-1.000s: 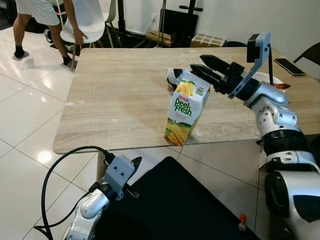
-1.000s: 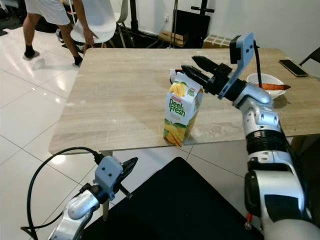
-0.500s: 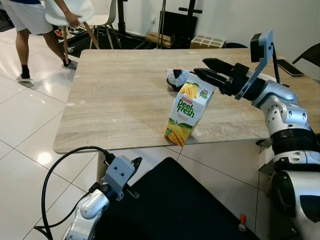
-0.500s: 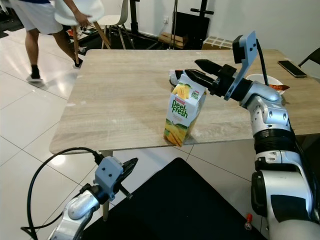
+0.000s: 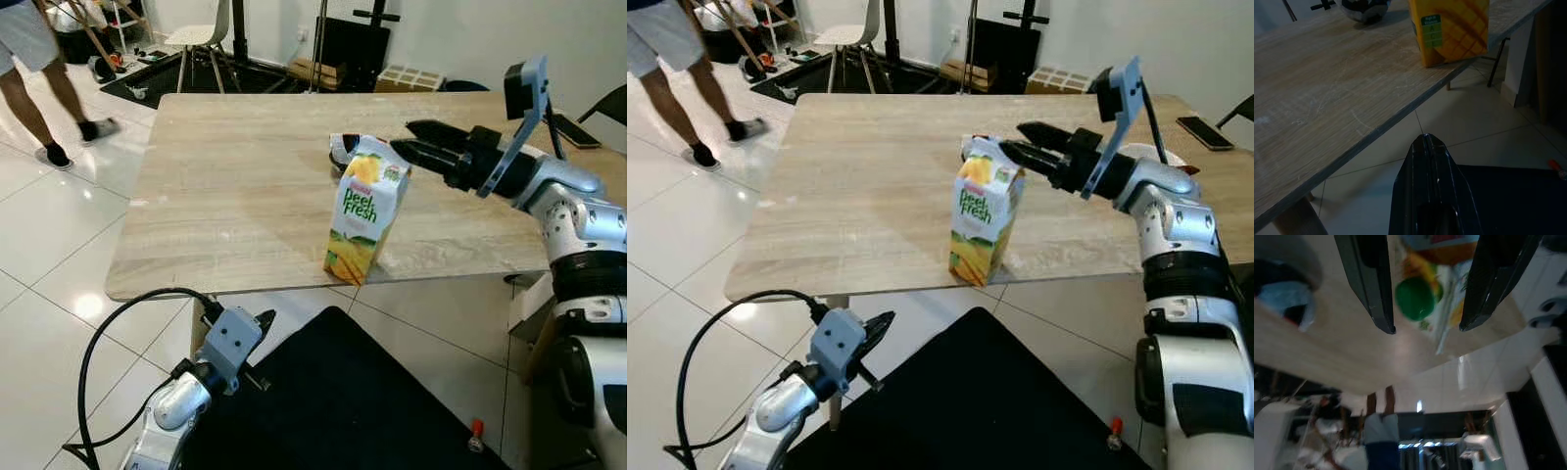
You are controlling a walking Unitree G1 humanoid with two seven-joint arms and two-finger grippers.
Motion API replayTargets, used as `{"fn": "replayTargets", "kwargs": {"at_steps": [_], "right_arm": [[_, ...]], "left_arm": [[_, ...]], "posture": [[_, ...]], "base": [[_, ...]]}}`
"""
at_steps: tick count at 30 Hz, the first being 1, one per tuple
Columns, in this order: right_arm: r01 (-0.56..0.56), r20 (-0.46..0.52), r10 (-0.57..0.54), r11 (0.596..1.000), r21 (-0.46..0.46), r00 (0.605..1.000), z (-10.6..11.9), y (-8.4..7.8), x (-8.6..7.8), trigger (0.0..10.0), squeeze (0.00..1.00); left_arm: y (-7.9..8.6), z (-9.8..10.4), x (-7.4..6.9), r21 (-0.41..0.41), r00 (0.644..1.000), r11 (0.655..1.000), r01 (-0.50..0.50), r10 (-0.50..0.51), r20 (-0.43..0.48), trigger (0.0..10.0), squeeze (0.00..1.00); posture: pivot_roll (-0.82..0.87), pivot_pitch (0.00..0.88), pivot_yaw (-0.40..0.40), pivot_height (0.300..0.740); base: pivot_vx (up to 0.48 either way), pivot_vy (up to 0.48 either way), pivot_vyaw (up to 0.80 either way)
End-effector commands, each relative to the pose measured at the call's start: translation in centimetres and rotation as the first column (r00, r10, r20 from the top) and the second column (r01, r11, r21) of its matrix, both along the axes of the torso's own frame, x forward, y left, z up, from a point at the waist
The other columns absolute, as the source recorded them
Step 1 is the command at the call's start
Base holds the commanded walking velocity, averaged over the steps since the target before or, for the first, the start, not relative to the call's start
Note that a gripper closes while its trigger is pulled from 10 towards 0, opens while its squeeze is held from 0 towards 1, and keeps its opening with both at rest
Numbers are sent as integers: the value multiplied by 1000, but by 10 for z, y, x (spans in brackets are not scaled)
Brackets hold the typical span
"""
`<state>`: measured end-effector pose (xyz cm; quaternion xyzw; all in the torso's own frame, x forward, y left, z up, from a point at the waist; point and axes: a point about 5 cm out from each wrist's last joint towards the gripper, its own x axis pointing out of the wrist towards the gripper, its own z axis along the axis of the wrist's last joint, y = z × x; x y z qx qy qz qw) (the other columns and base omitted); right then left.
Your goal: Restocking fridge
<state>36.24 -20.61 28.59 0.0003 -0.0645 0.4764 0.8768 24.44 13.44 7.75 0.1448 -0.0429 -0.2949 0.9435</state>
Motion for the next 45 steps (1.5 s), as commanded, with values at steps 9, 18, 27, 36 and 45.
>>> {"fn": "replayTargets", "kwargs": {"at_steps": [9,18,27,36,45], "right_arm": [[-11,-50,7,996,-85,999,-14,12,-10,10000,376],[58,-45,-63,993,-100,997,-16,18,-6,10000,94],[90,-39,-99,979,-182,994,-20,26,-4,10000,98],[98,-39,-107,978,-184,994,-18,27,-2,2980,90],[102,-32,-110,978,-181,993,-15,26,-2,627,86]], "left_arm": [[1,-7,-6,18,999,999,27,-27,-28,10000,0],[1,-7,-5,23,999,999,31,-30,-26,10000,0],[1,-7,-6,29,999,999,32,-31,-29,10000,0],[1,-7,-5,34,999,999,30,-29,-28,10000,0],[1,-7,-5,36,999,999,32,-31,-28,10000,0]], "posture": [[-38,60,-46,740],[-35,56,-48,740],[-31,55,-49,740],[-28,52,-50,740],[-33,51,-49,740]], "base": [[0,0,0],[0,0,0],[0,0,0],[0,0,0],[0,0,0]]}}
